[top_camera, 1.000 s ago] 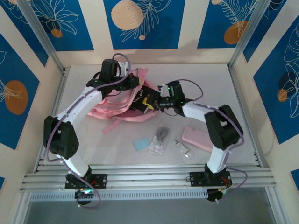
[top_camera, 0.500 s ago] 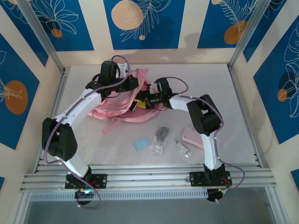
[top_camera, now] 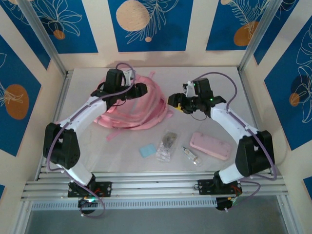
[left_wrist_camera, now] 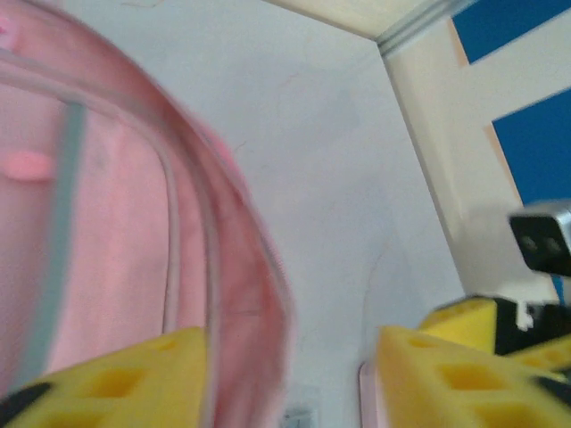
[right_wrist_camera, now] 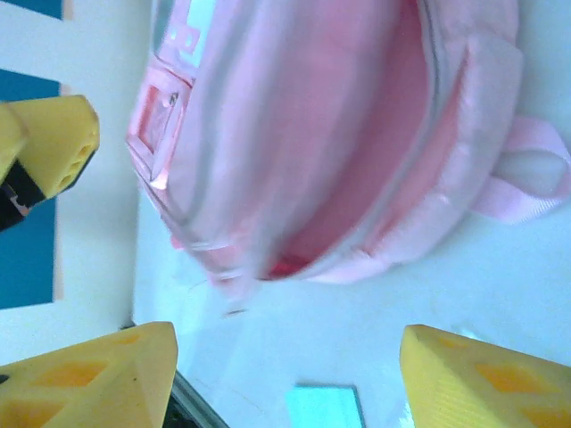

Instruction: Pack books, pencil case, and school supplies into a backpack

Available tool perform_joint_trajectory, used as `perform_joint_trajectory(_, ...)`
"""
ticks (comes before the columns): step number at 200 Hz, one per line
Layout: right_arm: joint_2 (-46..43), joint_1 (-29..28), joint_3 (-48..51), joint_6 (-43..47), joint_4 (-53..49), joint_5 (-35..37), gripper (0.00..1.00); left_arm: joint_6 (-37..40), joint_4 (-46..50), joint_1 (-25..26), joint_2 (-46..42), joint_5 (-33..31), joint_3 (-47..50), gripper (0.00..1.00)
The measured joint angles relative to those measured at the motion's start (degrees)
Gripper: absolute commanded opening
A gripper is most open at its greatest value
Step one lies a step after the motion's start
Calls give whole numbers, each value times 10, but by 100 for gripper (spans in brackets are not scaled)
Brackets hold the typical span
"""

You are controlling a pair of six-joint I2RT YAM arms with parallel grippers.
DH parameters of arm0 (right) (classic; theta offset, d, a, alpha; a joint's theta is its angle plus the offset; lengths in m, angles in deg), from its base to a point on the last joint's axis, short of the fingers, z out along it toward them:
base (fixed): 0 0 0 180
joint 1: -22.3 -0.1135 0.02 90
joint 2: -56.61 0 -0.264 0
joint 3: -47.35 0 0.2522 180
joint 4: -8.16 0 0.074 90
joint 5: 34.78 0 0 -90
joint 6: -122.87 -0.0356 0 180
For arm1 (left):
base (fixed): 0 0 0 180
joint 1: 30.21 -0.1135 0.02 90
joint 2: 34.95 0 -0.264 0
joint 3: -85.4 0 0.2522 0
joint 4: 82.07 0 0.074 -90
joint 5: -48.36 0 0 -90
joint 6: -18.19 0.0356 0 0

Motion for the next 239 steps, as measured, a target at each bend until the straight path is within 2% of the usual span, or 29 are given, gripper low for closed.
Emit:
perform_joint_trajectory(30,-22,-49,18,22,-27,50,64,-2,22,0,-86,-49,86,76)
perform_joint_trajectory(70,-13,-122,22,24,-19,102,63,-38,34,-5,-260,-148,237,86)
perform_joint_trajectory(99,19,-163,22,12,5,124,62,-78,49,-20,-320,-206,338,86)
perform_joint_trajectory(148,49,-203,16,2,11,152,62,-114,35,-53,-308,-276,419,84)
perform_joint_trajectory(182,49,-212,14,-9,24,147,63,-139,-56,-90,-269,-304,461,87)
perform_joint_trajectory(200,50,-217,14,-12,32,143,63,-152,-112,-107,-242,-309,465,95)
perform_joint_trajectory(239,63,-237,10,-18,38,136,63,-164,-210,-112,-154,-308,441,93)
